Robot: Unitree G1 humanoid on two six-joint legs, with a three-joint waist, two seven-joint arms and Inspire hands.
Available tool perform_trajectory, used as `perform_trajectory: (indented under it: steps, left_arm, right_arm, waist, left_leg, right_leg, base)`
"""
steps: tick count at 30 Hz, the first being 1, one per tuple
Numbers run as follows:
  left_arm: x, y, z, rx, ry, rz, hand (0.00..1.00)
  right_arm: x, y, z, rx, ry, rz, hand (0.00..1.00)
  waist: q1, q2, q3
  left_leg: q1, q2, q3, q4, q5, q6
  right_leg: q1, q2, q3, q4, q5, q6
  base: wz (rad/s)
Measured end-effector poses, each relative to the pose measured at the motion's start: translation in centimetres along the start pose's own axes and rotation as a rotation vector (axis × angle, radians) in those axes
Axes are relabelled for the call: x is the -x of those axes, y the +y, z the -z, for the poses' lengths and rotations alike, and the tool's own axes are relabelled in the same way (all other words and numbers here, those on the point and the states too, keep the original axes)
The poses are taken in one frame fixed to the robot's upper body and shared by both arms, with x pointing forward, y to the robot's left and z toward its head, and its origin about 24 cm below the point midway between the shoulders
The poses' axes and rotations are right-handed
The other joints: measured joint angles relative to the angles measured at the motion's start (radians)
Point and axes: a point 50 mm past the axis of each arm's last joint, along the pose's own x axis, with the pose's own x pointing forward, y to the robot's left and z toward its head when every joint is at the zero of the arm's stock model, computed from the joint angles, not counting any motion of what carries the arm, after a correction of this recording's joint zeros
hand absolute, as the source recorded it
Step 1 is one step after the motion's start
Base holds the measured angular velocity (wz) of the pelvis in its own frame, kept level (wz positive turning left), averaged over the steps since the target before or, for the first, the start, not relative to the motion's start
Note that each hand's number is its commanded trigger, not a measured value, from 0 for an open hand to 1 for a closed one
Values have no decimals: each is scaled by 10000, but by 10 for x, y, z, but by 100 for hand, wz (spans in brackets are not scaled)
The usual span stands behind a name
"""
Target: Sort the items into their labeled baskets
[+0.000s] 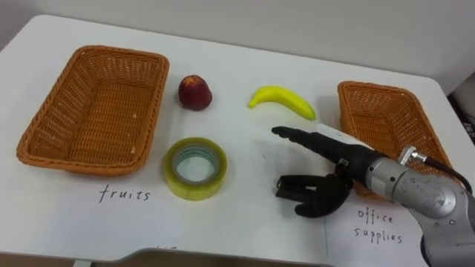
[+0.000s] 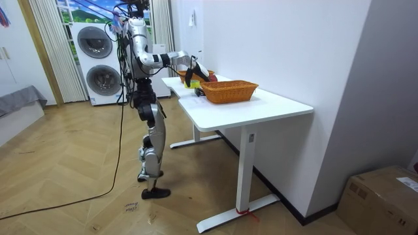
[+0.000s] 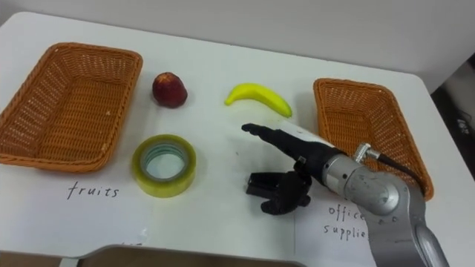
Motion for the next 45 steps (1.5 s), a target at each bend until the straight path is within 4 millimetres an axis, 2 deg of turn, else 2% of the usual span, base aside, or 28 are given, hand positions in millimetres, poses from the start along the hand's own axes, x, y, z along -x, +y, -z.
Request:
perform_trajectory:
  steps: [15,37,45]
  left_arm:
    - [1,3,4,-38,106,-59,0]
    - [2,4,9,-294,207,-270,0]
    - [2,2,9,-250,208,-450,0]
  right_arm:
    - [2,9,10,248,871,-406,0]
    - [2,11,15,800,1794,-419,0]
    - [-1,28,18,376,1940,-333,0]
  waist:
    - [6,18,-3]
    - [5,16,-10]
    - [14,88,-3]
  left_leg:
    - [17,0,1,6,1,0]
    - [34,-3,32,8,2,1]
    - [13,-4,20,33,1,2]
  right_leg:
    - [8,2,35,2,0,0]
    - [0,11,127,10,4,4]
    - [12,-9,25,5,27,13]
  base:
    - [0]
    - [0]
    - [0]
